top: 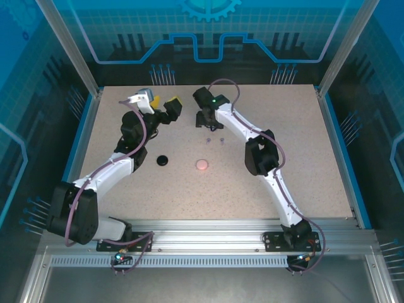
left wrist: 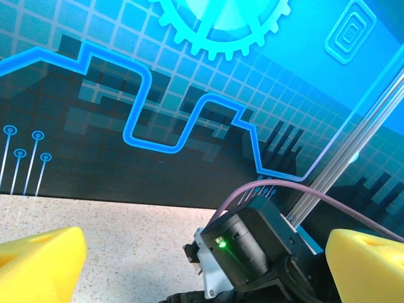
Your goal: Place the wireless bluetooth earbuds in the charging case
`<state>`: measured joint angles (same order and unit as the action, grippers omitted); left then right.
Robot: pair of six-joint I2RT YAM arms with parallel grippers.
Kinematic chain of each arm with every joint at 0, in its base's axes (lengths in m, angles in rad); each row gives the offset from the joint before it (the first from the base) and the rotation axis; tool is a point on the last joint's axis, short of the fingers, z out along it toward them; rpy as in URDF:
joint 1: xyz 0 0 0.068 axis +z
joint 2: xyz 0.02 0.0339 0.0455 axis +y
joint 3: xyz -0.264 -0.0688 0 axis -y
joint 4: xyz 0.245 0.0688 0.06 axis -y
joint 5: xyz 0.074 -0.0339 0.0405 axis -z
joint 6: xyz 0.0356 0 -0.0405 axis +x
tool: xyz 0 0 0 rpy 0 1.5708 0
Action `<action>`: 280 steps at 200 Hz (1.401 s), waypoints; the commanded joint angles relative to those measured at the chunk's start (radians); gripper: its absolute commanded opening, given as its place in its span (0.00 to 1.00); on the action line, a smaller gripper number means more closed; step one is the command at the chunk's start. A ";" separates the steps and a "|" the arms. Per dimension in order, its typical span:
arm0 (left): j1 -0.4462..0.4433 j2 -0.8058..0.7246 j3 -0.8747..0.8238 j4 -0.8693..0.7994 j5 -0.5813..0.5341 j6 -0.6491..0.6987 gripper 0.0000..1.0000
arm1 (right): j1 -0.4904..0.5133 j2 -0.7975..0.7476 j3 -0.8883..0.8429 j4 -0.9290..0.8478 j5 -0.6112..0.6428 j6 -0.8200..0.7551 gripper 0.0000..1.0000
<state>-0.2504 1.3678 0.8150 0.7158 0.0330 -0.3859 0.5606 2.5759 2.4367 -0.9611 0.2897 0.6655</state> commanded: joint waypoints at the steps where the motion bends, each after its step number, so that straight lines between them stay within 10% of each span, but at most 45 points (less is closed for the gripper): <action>1: 0.008 -0.010 0.021 0.022 0.040 0.019 0.99 | -0.018 0.027 0.028 -0.022 0.033 -0.004 0.72; 138: 0.007 0.014 0.017 0.039 0.067 0.011 0.99 | -0.047 0.108 0.069 0.009 -0.051 -0.063 0.67; 280: 0.007 -0.002 0.006 0.015 0.095 0.019 0.99 | -0.053 -0.068 -0.058 0.100 -0.112 -0.193 0.35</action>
<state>-0.2504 1.3754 0.8150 0.7162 0.0994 -0.3862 0.5117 2.6213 2.4229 -0.8959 0.2047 0.4992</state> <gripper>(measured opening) 0.987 0.475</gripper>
